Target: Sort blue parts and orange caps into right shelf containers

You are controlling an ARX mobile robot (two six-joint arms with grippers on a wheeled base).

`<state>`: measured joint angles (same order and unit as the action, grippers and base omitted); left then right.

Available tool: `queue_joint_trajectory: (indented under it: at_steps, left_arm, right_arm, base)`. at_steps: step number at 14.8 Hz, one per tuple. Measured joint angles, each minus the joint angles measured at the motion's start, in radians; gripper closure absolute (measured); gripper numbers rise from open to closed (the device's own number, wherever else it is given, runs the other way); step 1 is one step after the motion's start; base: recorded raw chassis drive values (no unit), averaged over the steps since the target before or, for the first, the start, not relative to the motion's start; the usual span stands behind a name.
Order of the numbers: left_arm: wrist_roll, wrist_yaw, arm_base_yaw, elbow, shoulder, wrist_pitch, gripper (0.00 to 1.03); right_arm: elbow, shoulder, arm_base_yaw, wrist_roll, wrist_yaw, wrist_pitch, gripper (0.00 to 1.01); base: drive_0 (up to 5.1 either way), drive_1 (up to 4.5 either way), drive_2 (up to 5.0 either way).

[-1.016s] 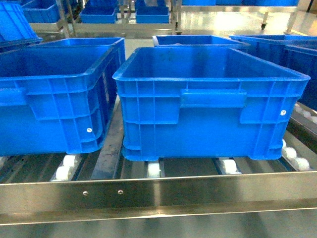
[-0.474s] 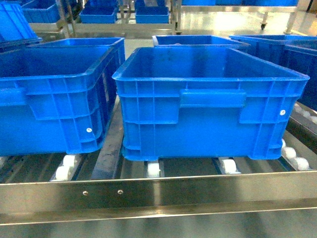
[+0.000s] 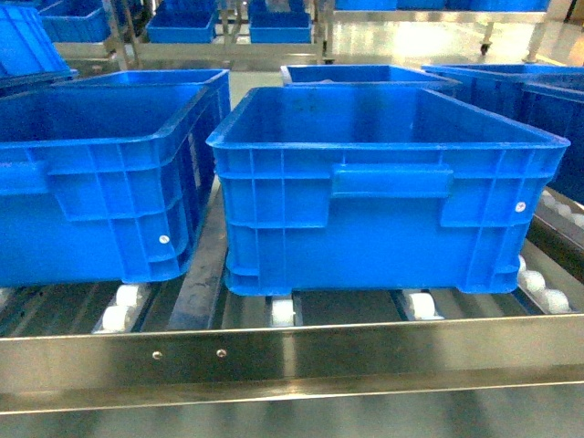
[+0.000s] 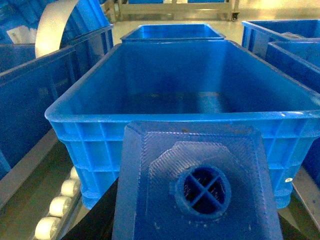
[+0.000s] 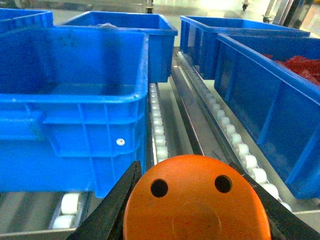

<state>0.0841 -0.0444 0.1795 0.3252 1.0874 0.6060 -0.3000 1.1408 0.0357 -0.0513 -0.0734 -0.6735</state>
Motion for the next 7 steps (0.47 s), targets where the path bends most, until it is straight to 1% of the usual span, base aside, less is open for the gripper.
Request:
queue_joint_trajectory:
  at_steps: [1, 2, 3, 4, 5, 6, 7]
  left_arm:
    - [0.000, 0.000, 0.000, 0.000, 0.000, 0.000, 0.58]
    - [0.000, 0.000, 0.000, 0.000, 0.000, 0.000, 0.58]
    - [0.000, 0.000, 0.000, 0.000, 0.000, 0.000, 0.58]
    - [0.000, 0.000, 0.000, 0.000, 0.000, 0.000, 0.58]
    - [0.000, 0.000, 0.000, 0.000, 0.000, 0.000, 0.58]
    - [0.000, 0.000, 0.000, 0.000, 0.000, 0.000, 0.58]
    - [0.000, 0.000, 0.000, 0.000, 0.000, 0.000, 0.58]
  right_arm:
    - [-0.007, 0.008, 0.002, 0.001, 0.000, -0.003, 0.58]
    - [-0.057, 0.065, 0.012, 0.011, 0.019, -0.027, 0.58]
    - [-0.124, 0.138, 0.033, 0.015, 0.023, -0.091, 0.58]
    - [-0.227, 0.233, 0.061, 0.011, 0.025, -0.151, 0.58]
    - [-0.325, 0.320, 0.087, -0.005, 0.025, -0.176, 0.58]
    - [-0.454, 0.425, 0.110, -0.023, 0.027, -0.134, 0.58]
    - [-0.577, 0.538, 0.121, -0.040, 0.011, -0.097, 0.51]
  base:
    - [0.0, 0.00, 0.0]
    - [0.0, 0.00, 0.0]
    - [0.0, 0.00, 0.0]
    - [0.0, 0.00, 0.0]
    - [0.0, 0.00, 0.0]
    - [0.0, 0.00, 0.0]
    - [0.0, 0.00, 0.0]
